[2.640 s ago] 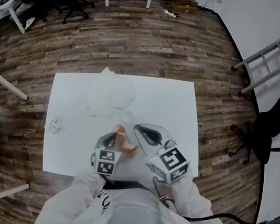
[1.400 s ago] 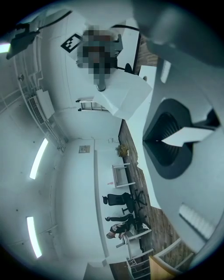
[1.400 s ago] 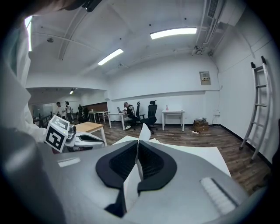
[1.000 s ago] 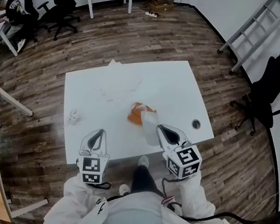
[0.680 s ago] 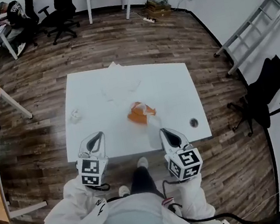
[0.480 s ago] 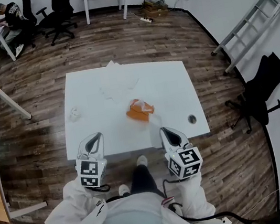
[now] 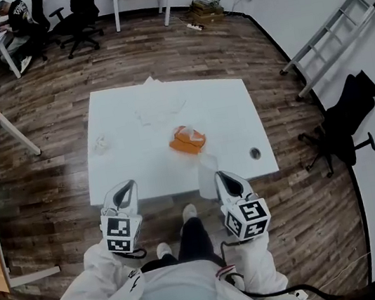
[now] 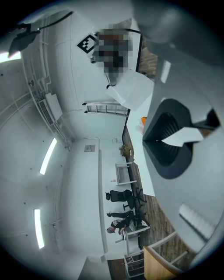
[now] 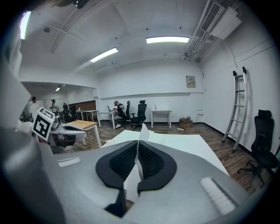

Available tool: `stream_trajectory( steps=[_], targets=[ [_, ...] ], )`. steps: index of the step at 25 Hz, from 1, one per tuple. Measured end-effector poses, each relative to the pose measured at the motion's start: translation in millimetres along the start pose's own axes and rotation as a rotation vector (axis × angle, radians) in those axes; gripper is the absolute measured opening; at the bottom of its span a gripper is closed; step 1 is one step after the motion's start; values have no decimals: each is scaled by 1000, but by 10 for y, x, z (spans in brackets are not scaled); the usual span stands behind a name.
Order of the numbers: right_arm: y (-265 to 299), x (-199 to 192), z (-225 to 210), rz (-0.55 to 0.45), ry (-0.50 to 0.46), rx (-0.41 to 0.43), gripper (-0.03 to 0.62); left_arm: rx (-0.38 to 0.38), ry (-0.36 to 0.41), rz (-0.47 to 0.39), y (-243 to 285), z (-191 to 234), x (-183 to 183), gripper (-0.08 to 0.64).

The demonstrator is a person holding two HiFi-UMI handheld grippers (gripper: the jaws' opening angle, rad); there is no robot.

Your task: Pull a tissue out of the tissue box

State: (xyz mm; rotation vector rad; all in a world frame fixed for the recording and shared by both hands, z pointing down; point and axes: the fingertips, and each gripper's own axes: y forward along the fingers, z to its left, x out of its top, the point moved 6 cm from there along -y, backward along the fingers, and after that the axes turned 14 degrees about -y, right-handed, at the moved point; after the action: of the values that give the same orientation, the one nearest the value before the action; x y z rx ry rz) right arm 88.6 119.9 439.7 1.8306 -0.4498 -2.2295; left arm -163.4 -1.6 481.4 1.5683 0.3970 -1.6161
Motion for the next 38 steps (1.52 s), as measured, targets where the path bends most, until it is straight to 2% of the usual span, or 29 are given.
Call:
stream_trajectory(
  steps=[8, 19, 25, 38],
  targets=[
    [-194, -141, 91, 26, 20, -22, 6, -17, 1, 20, -104, -82, -84, 0],
    [-245, -174, -19, 27, 16, -41, 5, -37, 16, 34, -51, -235, -8, 0],
    [-194, -235, -69, 15, 40, -22, 5, -41, 48, 39, 23, -376, 43, 0],
    [-299, -213, -309, -67, 86, -29, 4, -10, 57, 1, 113, -624, 200, 0]
  ],
)
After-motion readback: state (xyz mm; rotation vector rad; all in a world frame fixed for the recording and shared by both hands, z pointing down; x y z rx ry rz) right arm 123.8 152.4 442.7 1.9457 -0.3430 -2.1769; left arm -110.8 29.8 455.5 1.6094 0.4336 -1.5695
